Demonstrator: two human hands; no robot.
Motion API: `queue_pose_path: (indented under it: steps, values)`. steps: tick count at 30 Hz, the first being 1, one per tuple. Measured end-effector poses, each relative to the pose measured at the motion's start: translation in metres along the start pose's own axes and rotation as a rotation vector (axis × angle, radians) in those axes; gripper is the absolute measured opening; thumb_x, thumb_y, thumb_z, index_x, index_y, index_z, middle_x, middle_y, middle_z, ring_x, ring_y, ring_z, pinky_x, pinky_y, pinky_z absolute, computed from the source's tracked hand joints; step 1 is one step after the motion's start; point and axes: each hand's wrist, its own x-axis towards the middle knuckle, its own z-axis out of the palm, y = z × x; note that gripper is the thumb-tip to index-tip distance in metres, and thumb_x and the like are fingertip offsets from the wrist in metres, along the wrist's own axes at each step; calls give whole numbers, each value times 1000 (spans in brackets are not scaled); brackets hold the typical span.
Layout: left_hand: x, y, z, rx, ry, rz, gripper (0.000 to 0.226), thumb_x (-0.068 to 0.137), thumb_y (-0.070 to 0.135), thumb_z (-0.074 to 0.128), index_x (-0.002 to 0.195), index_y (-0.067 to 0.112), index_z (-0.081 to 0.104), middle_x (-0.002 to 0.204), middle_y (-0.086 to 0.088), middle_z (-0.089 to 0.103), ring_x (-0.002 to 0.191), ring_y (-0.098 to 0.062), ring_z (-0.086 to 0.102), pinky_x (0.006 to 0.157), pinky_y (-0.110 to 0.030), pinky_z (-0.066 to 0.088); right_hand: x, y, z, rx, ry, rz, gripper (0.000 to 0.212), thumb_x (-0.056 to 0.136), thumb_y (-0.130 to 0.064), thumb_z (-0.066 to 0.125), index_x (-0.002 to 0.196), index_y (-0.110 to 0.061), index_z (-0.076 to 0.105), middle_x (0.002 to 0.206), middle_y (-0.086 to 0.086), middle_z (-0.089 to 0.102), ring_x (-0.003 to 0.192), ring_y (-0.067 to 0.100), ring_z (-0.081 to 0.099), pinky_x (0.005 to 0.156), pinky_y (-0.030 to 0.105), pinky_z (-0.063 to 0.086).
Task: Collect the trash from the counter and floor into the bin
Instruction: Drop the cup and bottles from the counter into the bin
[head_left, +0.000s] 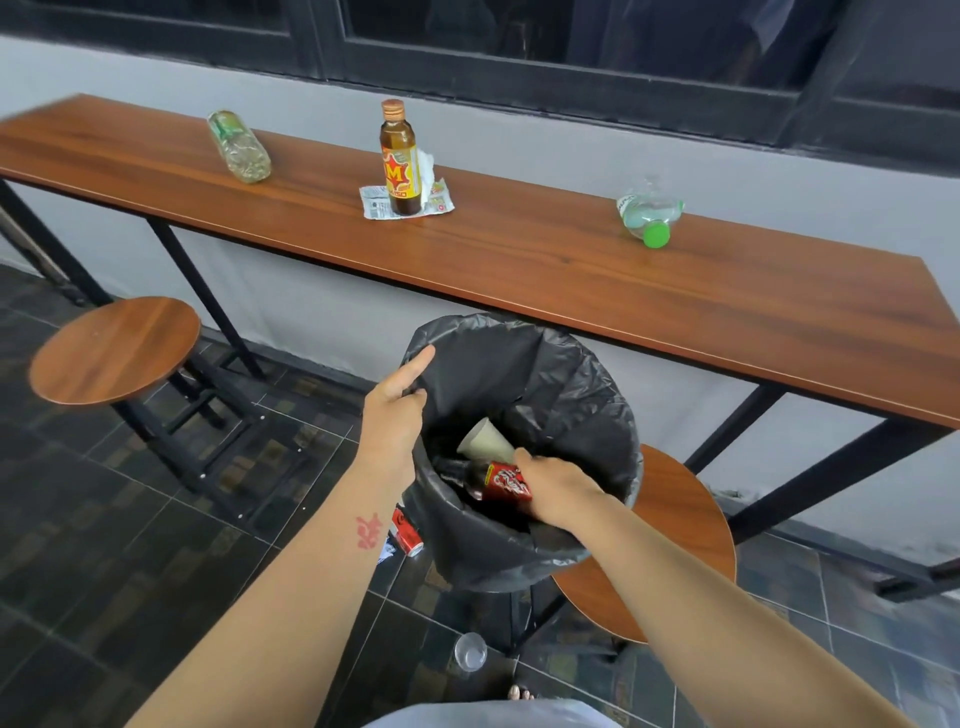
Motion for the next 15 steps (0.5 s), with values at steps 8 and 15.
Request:
queue_pose_path:
  steps: [8,15]
  values:
    - [2,-4,-13,10,28,7,58,97,-8,44,120,39,68,122,17,51,110,-5,47,103,-26,36,7,1,8,-116,-119,-72,55,96,-11,39,146,-32,34,149,5,42,134,31,44,105,44,42]
    - [8,-5,-16,-1,4,42,56,97,-7,45,125,37,66,131,18,52,67,6,50,82,-10,42,-5,3,-9,-105,-35,-134,69,98,-43,50,156,-31,14,164,-5,4,151,18,-1,121,36,7]
